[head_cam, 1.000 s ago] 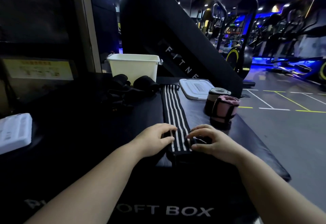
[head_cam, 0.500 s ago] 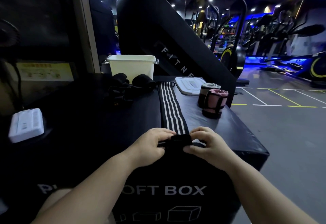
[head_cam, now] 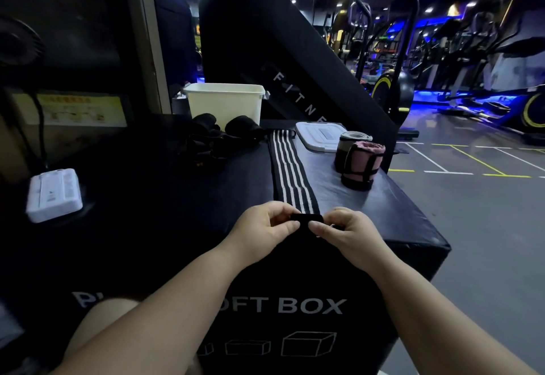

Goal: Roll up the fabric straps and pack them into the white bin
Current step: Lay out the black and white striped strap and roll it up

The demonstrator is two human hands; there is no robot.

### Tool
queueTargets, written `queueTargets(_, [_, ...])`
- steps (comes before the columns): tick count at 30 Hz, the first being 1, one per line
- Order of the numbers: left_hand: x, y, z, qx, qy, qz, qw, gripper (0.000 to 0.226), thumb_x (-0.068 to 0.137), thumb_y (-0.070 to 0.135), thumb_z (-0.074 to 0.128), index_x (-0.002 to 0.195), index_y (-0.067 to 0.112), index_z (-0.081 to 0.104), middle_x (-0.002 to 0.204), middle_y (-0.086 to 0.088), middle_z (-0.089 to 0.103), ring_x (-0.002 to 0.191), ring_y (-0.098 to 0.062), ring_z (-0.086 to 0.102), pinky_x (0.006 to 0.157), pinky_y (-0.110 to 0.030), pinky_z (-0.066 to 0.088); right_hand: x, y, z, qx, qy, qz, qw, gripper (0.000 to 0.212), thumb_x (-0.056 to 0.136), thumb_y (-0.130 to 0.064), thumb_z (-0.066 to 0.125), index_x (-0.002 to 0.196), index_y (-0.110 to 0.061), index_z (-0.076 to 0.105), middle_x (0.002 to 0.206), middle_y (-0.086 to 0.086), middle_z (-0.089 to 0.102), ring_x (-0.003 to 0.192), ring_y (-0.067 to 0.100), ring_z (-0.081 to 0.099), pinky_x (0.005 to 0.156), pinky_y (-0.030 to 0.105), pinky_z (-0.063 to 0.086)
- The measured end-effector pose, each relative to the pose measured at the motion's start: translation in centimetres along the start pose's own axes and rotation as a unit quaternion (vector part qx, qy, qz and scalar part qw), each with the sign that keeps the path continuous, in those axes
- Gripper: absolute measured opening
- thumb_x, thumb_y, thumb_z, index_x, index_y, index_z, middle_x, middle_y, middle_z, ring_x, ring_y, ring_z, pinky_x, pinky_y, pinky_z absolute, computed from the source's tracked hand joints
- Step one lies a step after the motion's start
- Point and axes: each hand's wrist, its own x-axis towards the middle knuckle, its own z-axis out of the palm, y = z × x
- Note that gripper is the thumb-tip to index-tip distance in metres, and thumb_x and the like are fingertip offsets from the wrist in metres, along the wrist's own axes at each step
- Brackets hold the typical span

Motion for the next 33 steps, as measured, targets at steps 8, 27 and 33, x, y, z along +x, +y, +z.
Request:
queueTargets(8, [0.8, -0.3, 0.0, -0.01, -0.003, -0.039, 0.999, 0.013, 0.088, 0.024, 0.07, 0.098, 0.029, 0.064, 0.083, 0.006, 0.07, 0.074, -0.006, 0.065, 0.073, -0.019, 0.051, -0.5, 0.0, 0.2, 0.132, 0.004, 0.01, 0.991, 0.035, 0.079, -0.012, 0.079, 0.099, -0.038, 0.066, 0.089, -0.002, 0.068, 0.074, 0.011, 0.062, 0.075, 0.029, 0.052])
queueTargets(27, [1.1, -0.3, 0.2, 0.046, 0.01, -0.048, 0.998, 0.007, 0.085, 0.03, 0.073, 0.084, 0.025, 0.068, 0.072, 0.01, 0.064, 0.065, -0.001, 0.056, 0.065, -0.018, 0.047, -0.6, 0.5, -0.2, -0.031, 0.005, -0.114, 0.993, 0.024, 0.07, -0.016, 0.086, 0.087, -0.03, 0.076, 0.084, -0.014, 0.069, 0.079, 0.005, 0.065, 0.071, 0.011, 0.046])
queueTargets(33, [0.5, -0.2, -0.1, 0.143, 0.006, 0.03, 0.989, 0.015, 0.079, 0.03, 0.078, 0.09, 0.025, 0.068, 0.094, 0.013, 0.055, 0.07, 0.004, 0.051, 0.067, -0.005, 0.041, 0.0, 0.2, -0.4, 0.018, -0.009, -0.066, 0.998, 0.021, 0.075, -0.013, 0.083, 0.078, -0.032, 0.074, 0.09, -0.009, 0.067, 0.081, 0.005, 0.064, 0.072, 0.01, 0.046])
